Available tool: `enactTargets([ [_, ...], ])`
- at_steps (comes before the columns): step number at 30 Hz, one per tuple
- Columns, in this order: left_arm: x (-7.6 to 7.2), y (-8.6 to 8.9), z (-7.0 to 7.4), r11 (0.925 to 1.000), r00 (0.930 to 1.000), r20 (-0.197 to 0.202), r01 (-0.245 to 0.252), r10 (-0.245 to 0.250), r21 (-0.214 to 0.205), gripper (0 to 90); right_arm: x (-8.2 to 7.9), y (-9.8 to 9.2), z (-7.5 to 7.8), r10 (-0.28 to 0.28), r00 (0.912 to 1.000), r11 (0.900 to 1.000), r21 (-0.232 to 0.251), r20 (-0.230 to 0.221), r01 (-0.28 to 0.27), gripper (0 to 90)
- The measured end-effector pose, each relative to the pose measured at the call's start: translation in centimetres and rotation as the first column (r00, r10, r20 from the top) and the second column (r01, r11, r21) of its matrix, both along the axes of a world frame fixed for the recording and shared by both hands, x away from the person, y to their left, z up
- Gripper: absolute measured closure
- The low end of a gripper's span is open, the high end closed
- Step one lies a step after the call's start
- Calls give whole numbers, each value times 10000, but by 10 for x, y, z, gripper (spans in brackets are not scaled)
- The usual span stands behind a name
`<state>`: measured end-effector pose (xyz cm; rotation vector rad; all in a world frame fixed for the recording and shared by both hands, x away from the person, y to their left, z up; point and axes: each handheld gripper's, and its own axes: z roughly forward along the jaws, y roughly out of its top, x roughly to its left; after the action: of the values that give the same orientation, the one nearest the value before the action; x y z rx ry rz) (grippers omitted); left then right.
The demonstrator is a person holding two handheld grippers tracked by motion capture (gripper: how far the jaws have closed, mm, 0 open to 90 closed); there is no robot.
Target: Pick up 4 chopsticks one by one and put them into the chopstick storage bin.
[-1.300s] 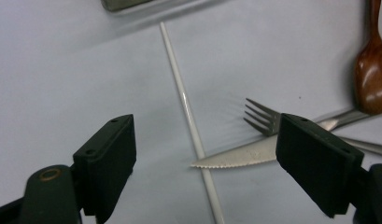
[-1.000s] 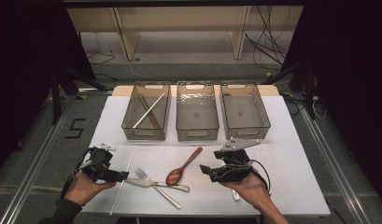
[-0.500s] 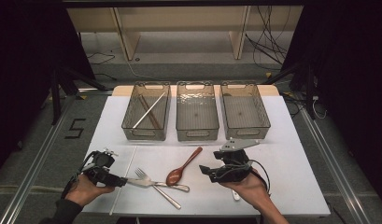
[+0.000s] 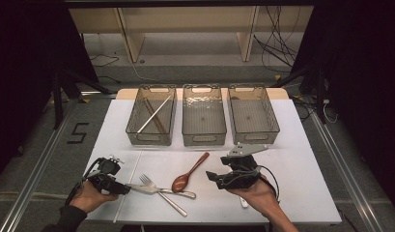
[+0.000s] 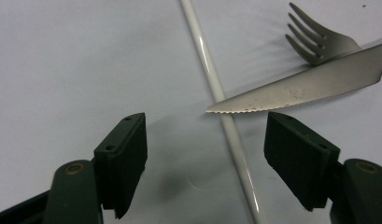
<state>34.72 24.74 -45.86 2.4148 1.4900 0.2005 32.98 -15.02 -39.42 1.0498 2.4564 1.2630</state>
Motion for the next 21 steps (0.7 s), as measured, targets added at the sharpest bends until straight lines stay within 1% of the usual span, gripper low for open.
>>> enactTargets([
  [3, 0, -1, -2, 10000, 10000, -11, 53, -52, 53, 330, 0, 0, 0, 7, 10000, 10000, 9, -2, -7, 293],
  [9, 0, -5, -5, 9992, 9994, -147, 315, -311, 234, 362, 0, 0, 0, -9, 10000, 10000, -7, -9, 9, 293],
  [15, 0, -5, -7, 9983, 9988, -249, 432, -422, 393, 416, 0, 0, 0, 1, 10000, 10000, -9, -6, -1, 293],
  [21, 0, -6, -9, 9976, 9984, -318, 492, -477, 491, 442, 0, 0, 0, -12, 10000, 10000, -18, -6, 12, 293],
])
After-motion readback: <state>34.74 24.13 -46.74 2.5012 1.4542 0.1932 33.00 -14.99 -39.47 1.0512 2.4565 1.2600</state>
